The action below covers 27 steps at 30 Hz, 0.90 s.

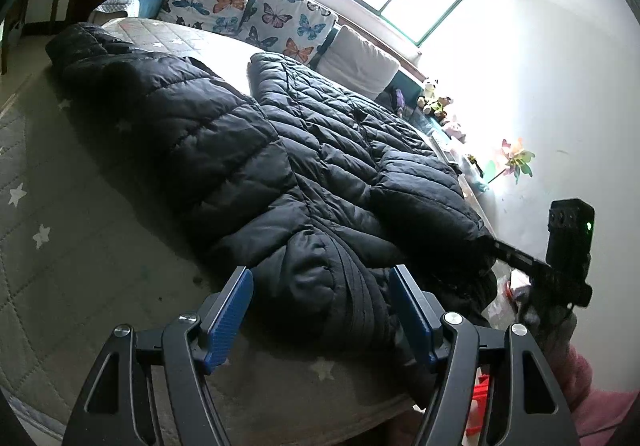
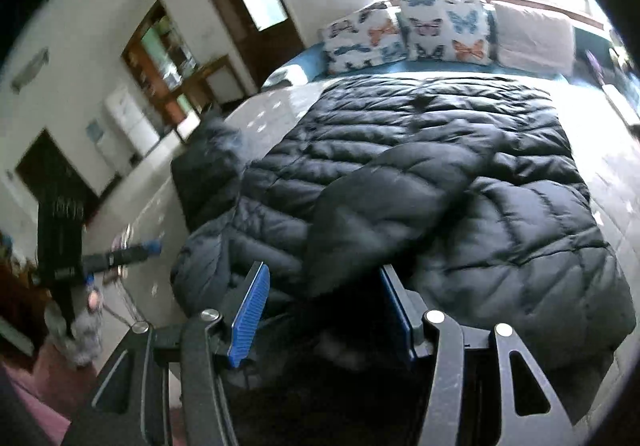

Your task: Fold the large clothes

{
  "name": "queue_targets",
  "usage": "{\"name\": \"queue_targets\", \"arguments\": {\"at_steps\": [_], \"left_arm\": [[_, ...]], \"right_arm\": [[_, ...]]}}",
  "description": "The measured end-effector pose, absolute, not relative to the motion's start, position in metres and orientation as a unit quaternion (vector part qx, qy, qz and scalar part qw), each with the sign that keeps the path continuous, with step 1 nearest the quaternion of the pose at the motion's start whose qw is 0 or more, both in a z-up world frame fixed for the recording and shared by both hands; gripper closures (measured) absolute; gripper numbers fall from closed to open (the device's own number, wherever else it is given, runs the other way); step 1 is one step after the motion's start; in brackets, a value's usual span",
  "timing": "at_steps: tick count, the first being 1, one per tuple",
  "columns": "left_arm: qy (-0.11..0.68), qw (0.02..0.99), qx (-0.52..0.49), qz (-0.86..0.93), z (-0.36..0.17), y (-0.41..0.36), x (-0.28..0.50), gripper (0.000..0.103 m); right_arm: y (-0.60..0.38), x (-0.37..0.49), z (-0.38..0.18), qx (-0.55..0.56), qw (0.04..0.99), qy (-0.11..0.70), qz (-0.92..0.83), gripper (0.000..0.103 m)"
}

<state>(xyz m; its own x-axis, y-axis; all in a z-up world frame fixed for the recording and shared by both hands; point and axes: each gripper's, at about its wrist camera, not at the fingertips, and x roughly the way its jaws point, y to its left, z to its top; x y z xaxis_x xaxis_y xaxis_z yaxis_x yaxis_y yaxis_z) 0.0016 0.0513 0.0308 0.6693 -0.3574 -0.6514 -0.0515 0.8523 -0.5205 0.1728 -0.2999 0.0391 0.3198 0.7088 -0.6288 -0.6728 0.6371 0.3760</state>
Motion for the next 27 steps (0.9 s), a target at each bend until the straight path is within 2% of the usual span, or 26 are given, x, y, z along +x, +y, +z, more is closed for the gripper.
{"name": "queue_targets", "arguments": {"at_steps": [6,12,16,21,27], "left_arm": [[0.398,0.876,-0.258,-0.092,0.030,0.047,0.000,0.029],[0.391,0.875,-0.266,-0.103,0.033,0.046,-0.005,0.029],[0.388,0.871,-0.274,-0.127,0.034,0.038,-0.002,0.029],[0.395,0.863,-0.281,-0.142,0.029,0.030,0.009,0.029],[0.408,0.848,-0.307,-0.139,0.015,0.027,0.033,0.029]], "right_arm": [[-0.293,0.196,0.035,0.056,0.805,0.422,0.414,0.041],[-0.251,0.146,0.064,-0.030,0.819,0.336,0.464,0.041],[-0.230,0.124,0.066,-0.062,0.808,0.321,0.490,0.040],[-0.254,0.135,0.066,-0.018,0.806,0.334,0.488,0.040],[-0.305,0.163,0.056,-0.006,0.847,0.347,0.403,0.040]]}}
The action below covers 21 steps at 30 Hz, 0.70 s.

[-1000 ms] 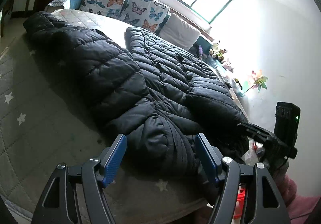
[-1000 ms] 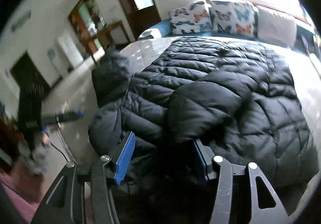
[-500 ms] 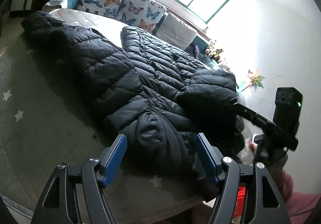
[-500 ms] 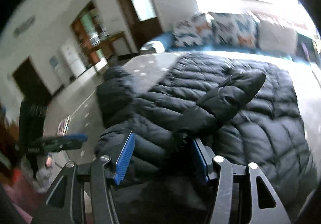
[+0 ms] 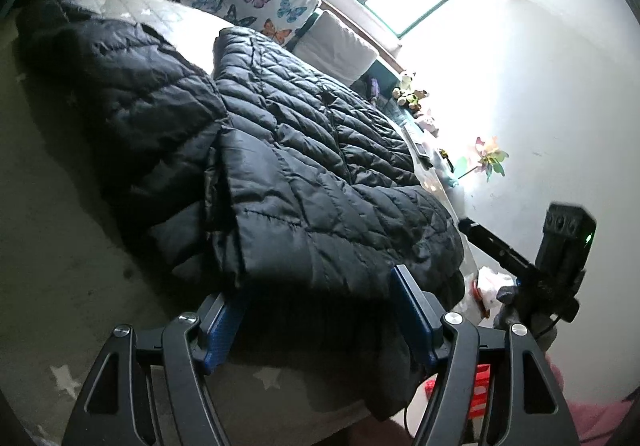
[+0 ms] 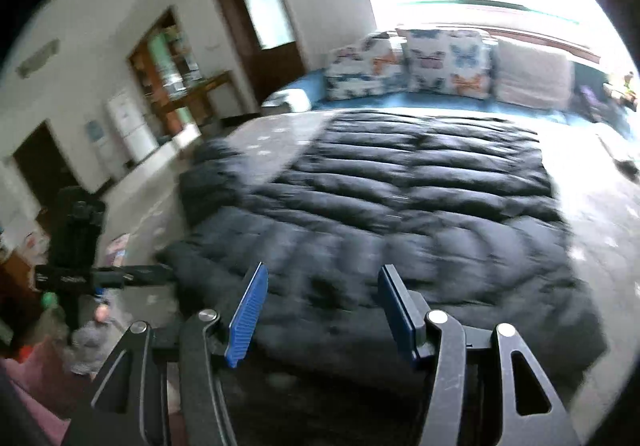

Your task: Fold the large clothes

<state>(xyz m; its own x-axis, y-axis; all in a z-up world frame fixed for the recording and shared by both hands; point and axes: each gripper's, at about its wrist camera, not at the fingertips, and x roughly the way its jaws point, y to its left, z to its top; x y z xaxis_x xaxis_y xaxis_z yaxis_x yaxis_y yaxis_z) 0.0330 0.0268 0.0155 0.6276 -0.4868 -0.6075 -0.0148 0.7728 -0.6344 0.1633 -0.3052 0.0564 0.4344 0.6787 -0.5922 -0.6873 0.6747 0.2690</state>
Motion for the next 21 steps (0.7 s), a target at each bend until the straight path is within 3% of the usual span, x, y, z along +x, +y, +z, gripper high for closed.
{"name": "queue_targets", "arguments": {"at_steps": [9,13,15,21], "left_arm": [[0.404,0.845,-0.332,-0.112,0.008,0.028,0.057,0.032],[0.404,0.861,-0.292,-0.104,0.018,0.014,0.068,0.060],[0.406,0.866,-0.272,-0.108,0.023,0.006,0.075,0.068],[0.410,0.876,-0.231,-0.103,0.036,-0.014,0.109,0.070]], "right_arm": [[-0.371,0.227,0.027,0.014,0.883,0.374,0.283,0.040],[-0.370,0.243,0.012,-0.021,0.890,0.374,0.260,0.040],[-0.372,0.248,0.000,-0.044,0.893,0.381,0.236,0.040],[-0.390,0.252,-0.015,-0.040,0.894,0.387,0.220,0.040]]}}
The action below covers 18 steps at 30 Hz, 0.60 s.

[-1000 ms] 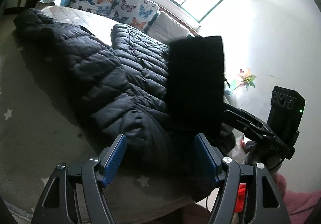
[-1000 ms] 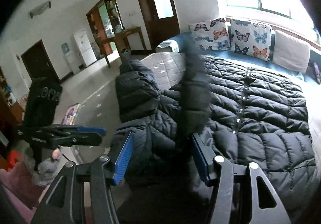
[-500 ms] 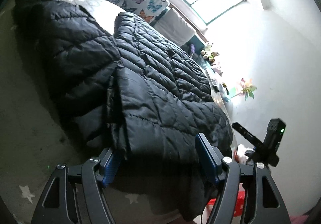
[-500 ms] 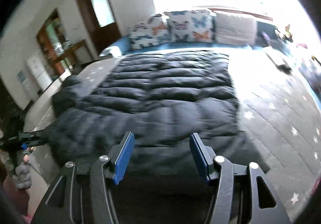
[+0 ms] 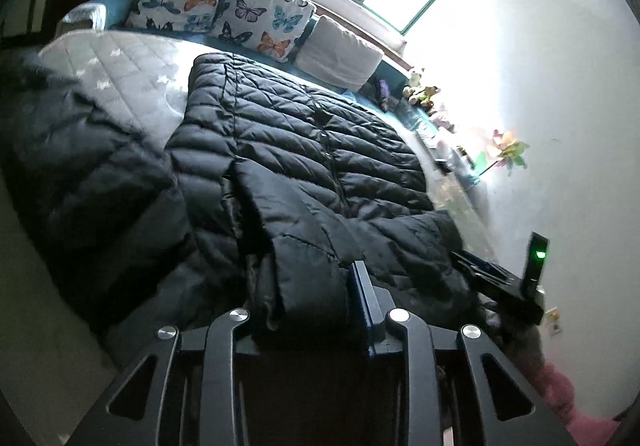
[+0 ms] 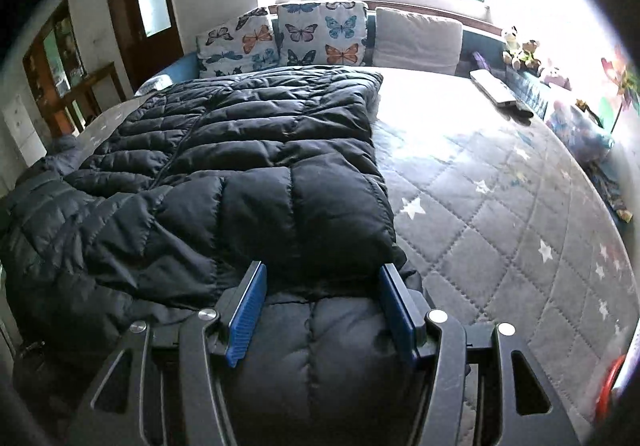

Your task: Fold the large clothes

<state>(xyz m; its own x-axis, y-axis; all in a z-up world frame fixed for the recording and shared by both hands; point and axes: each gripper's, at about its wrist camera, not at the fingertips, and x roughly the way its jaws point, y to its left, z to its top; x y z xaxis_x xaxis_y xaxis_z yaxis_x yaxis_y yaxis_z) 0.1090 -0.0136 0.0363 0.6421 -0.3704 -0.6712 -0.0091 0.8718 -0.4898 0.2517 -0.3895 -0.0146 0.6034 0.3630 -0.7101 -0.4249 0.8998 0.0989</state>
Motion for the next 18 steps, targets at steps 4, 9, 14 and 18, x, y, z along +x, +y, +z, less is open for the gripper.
{"name": "queue_targets", "arguments": {"at_steps": [4,9,14,18], "left_arm": [[0.447,0.859,-0.238,-0.082,0.011,-0.008,0.117,0.070],[0.455,0.839,-0.284,-0.095,-0.008,0.012,0.102,0.069],[0.426,0.859,-0.274,-0.076,0.012,0.024,0.095,0.068],[0.406,0.872,-0.266,-0.060,0.029,0.026,0.088,0.068]], "right_arm": [[-0.386,0.254,-0.014,-0.051,0.895,0.388,0.214,0.040],[-0.386,0.253,0.011,-0.054,0.899,0.373,0.222,0.040],[-0.375,0.253,0.032,-0.045,0.906,0.342,0.244,0.020],[-0.364,0.262,0.010,-0.046,0.895,0.368,0.247,0.018]]}}
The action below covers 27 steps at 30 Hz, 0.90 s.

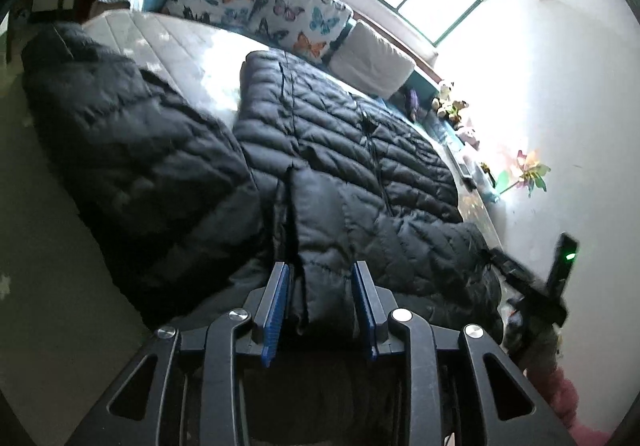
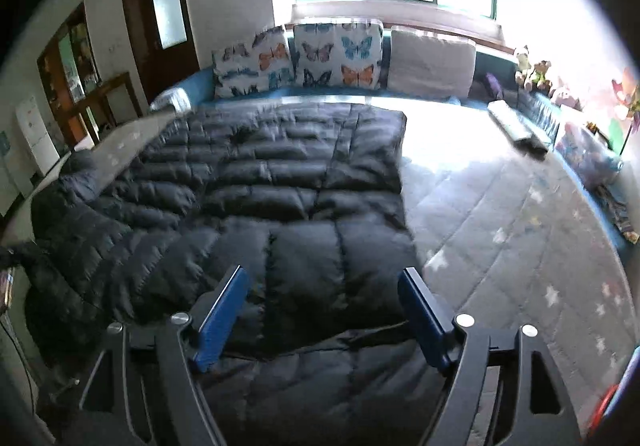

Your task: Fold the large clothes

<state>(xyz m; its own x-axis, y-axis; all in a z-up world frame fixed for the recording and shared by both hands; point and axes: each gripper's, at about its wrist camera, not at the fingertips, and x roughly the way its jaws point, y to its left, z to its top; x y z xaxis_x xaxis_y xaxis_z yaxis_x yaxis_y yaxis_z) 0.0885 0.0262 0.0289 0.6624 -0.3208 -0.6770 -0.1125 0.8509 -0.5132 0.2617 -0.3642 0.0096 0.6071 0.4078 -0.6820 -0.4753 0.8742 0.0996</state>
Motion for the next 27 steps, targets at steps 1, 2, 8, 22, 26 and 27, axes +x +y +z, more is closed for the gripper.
{"name": "queue_targets", "arguments": {"at_steps": [1,2,8,22,26,27], "left_arm": [[0.403,0.875,-0.261,-0.055,0.034,0.028,0.084,0.068],[0.399,0.878,-0.258,-0.053,0.037,0.029,0.082,0.068],[0.384,0.884,-0.248,-0.099,0.049,0.012,0.089,0.068],[0.465,0.833,-0.270,-0.129,-0.006,0.001,0.143,0.068],[0.417,0.863,-0.261,-0.116,0.029,0.027,0.120,0.068],[0.405,0.868,-0.266,-0.109,0.037,0.038,0.114,0.068]], "right_arm": [[-0.361,0.265,0.001,-0.050,0.890,0.381,0.245,0.018],[-0.360,0.266,-0.007,-0.052,0.888,0.386,0.245,0.018],[-0.364,0.266,-0.008,-0.044,0.884,0.391,0.253,0.012],[-0.354,0.266,-0.017,-0.081,0.875,0.415,0.233,0.003],[-0.352,0.264,-0.017,-0.089,0.876,0.416,0.227,0.003],[-0.352,0.264,-0.017,-0.089,0.876,0.417,0.227,0.003]]}}
